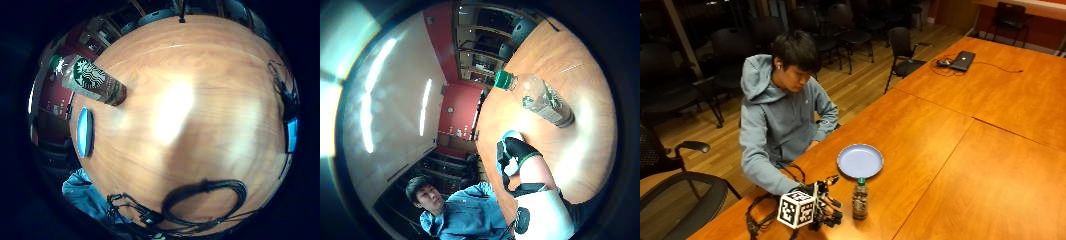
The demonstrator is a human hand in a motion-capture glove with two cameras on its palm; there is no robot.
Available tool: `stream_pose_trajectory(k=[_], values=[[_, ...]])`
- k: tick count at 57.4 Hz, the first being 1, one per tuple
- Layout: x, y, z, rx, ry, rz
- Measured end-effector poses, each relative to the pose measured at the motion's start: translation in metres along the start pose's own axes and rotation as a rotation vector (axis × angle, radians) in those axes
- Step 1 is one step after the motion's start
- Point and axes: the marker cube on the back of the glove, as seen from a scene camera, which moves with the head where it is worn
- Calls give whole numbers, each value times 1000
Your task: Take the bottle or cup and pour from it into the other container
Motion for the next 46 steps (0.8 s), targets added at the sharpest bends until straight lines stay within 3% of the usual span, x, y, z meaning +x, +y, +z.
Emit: stream_pose_trajectory(k=[30,46], values=[[-2,-63,111,38,-437,-3],[-10,-75,131,140,-443,-12]])
